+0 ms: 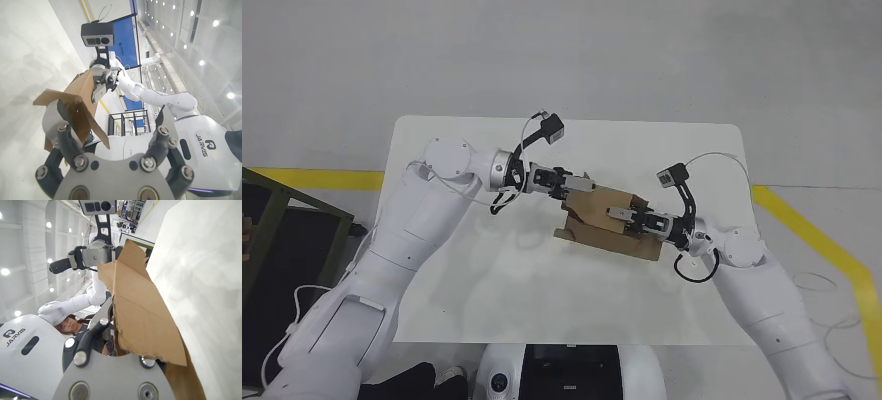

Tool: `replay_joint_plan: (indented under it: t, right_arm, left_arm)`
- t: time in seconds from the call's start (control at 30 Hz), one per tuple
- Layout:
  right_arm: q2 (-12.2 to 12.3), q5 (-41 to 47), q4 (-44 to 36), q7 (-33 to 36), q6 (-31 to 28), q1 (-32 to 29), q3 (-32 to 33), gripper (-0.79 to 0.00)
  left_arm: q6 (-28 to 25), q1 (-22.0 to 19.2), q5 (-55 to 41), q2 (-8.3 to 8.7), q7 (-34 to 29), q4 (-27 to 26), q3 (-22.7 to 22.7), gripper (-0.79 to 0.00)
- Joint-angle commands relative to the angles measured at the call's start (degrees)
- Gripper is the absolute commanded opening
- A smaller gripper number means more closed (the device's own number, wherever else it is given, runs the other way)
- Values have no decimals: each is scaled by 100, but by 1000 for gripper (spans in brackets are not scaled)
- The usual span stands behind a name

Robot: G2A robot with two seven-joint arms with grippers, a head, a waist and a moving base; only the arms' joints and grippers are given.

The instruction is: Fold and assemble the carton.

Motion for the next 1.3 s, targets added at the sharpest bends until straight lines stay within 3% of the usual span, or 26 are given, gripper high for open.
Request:
replay_joint_plan:
  t: [0.0,0.77,1.27]
  right_arm:
    - [3,-13,-30,-77,34,-15,33,-785]
    - [-6,-263,-199,-1128,389,-87,318,-785]
    - [-34,-278,-383,-1345,557,-143,355,-785]
  left_arm:
    - [12,17,15,3,3,-30,4,0]
    - [78,40,-45,-18,-34,-246,111,0]
    - [89,-140,-107,-118,-78,-60,393,0]
